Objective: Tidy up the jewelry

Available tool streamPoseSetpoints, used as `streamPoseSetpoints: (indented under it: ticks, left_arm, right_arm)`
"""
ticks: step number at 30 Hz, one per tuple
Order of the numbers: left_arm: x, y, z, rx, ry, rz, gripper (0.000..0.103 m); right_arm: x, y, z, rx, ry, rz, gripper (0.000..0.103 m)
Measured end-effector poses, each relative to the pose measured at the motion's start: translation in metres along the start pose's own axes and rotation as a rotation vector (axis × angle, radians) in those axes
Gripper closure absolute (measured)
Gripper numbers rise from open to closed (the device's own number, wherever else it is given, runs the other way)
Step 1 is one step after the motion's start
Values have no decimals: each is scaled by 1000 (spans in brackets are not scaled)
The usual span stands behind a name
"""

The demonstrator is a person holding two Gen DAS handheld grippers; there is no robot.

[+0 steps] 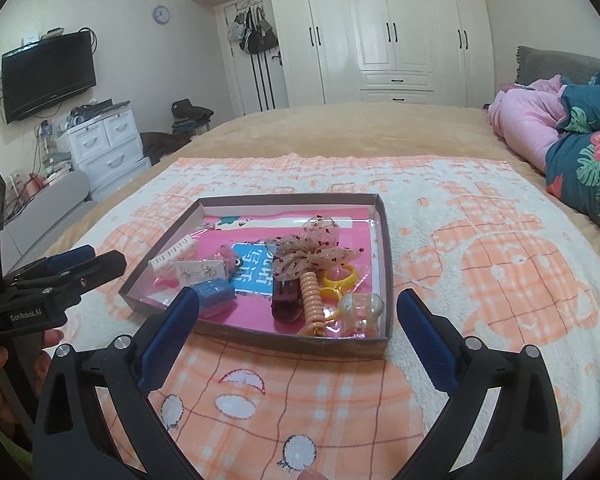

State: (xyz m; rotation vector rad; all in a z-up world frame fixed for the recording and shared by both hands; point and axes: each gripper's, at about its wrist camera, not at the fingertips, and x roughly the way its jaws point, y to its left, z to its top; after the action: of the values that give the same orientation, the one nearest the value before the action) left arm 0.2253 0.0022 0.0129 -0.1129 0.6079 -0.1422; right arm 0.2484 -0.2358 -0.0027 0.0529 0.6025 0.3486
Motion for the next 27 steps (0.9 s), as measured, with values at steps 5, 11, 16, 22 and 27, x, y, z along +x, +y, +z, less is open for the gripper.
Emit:
streamPoseSetpoints:
  ticks: [5,11,16,22,27]
  left_arm:
    - [-9,-1,-4,8,-13,2,11]
    - [-19,-2,-13,11,-15,-1,11]
    - [-25,-4,-22,24,-9,13,11]
    - [-35,-4,-32,27,-17,23,11]
    - [-43,-4,-41,31,-18,25,11]
  right_arm:
    - [-10,-2,-5,12,-15,-9,7]
    - [-22,-2,-13,14,-30,-28,7]
    - [-31,0,-21,15,-39,-44,7]
    - [-41,1,-29,17,-51,-60,6]
    - [-49,2,-36,21,-60,-69,6]
